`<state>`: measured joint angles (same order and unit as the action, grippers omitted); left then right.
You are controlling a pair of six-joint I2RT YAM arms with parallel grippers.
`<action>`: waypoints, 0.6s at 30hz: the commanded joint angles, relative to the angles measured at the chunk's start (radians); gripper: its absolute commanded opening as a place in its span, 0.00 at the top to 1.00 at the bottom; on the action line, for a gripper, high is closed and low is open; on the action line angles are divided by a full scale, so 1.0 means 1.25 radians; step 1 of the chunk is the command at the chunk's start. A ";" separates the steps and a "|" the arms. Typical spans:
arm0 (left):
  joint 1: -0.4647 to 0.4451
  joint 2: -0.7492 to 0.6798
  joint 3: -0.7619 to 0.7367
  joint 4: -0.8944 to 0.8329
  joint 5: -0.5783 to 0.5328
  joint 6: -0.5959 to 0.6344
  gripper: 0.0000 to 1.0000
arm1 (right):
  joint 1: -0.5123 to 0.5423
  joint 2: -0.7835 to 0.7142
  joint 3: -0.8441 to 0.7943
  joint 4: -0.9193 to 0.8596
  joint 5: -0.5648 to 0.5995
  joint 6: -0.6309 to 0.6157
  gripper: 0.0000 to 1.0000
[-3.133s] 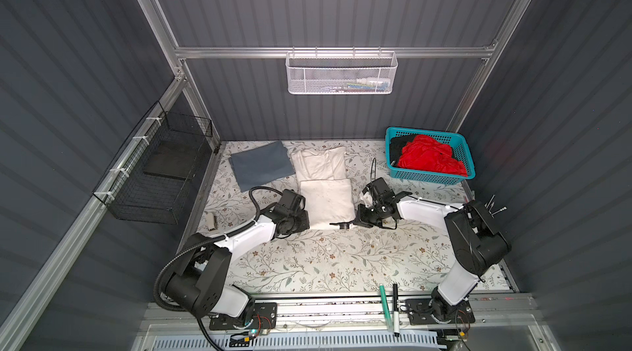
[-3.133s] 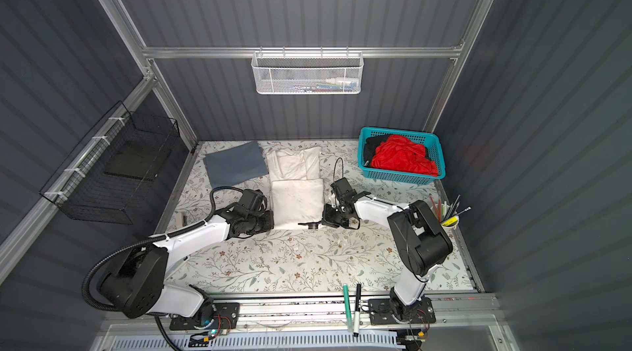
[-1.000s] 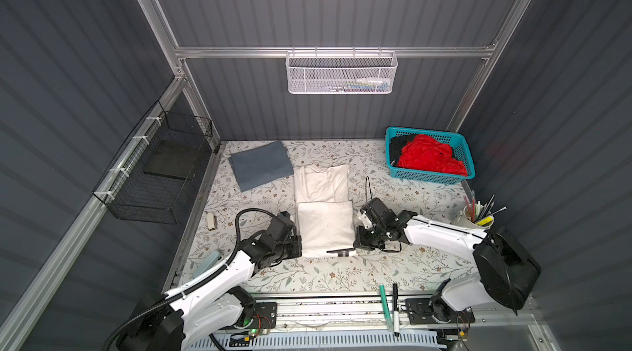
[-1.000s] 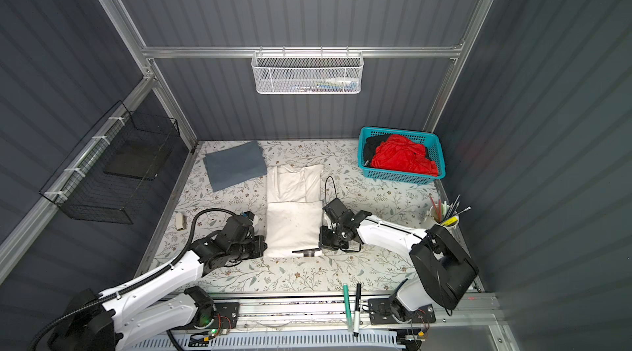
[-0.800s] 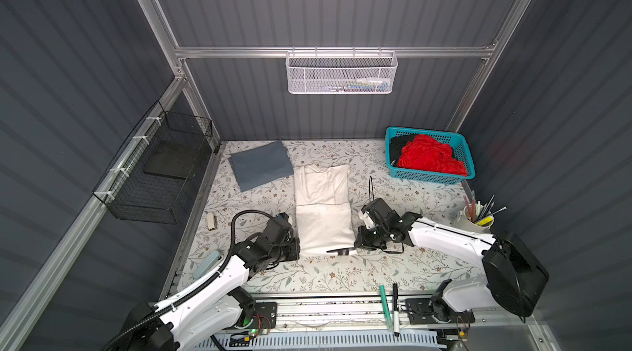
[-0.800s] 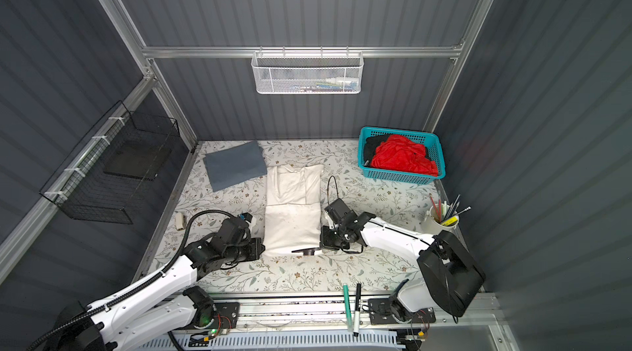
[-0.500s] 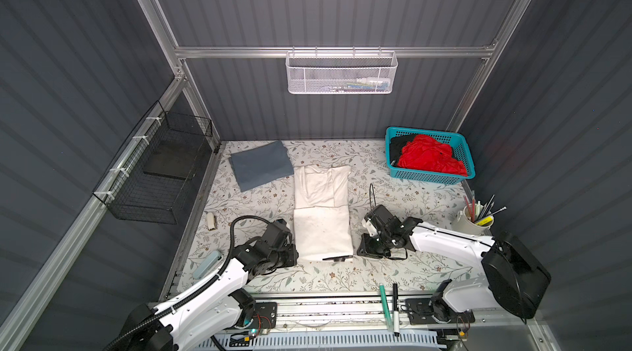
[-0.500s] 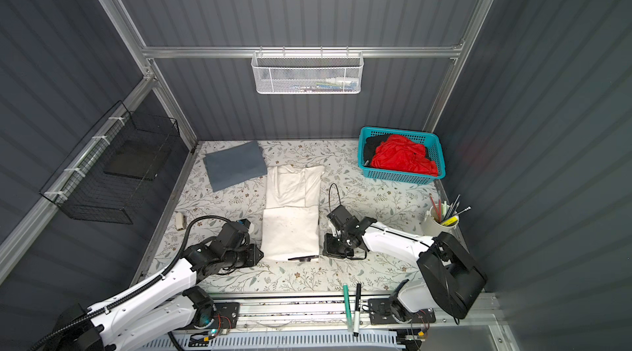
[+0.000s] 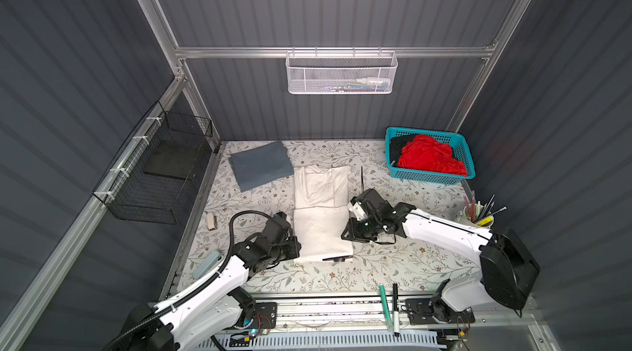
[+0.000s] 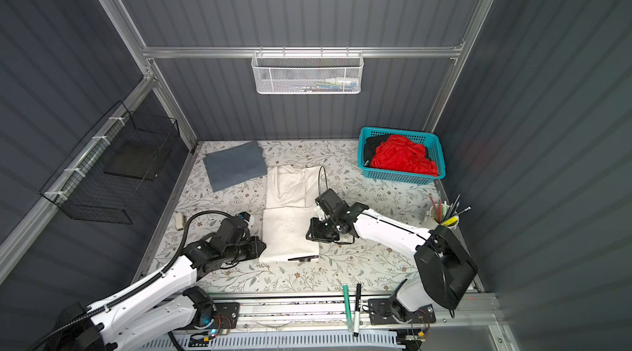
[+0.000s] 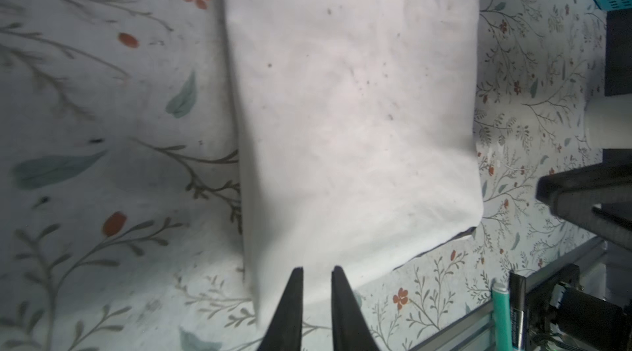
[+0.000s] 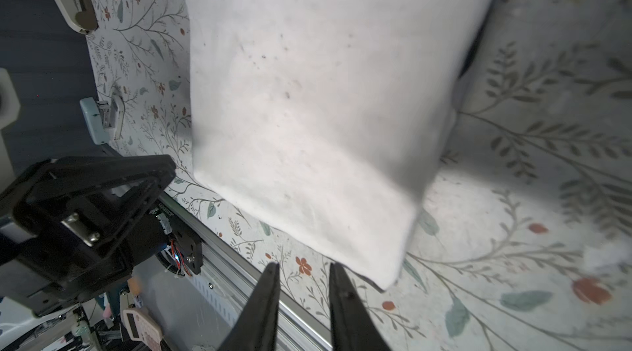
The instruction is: Fold and stack the t-shirts
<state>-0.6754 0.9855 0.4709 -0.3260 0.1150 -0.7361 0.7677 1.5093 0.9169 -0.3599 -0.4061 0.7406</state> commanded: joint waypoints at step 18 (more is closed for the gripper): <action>-0.003 -0.050 -0.194 0.033 -0.022 -0.124 0.80 | 0.014 0.088 -0.164 -0.051 -0.026 -0.010 0.74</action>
<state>-0.6754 0.9310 0.2611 -0.1772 0.1352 -0.8433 0.7826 1.6032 0.7513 -0.3038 -0.5117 0.7380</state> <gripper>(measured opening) 0.195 0.261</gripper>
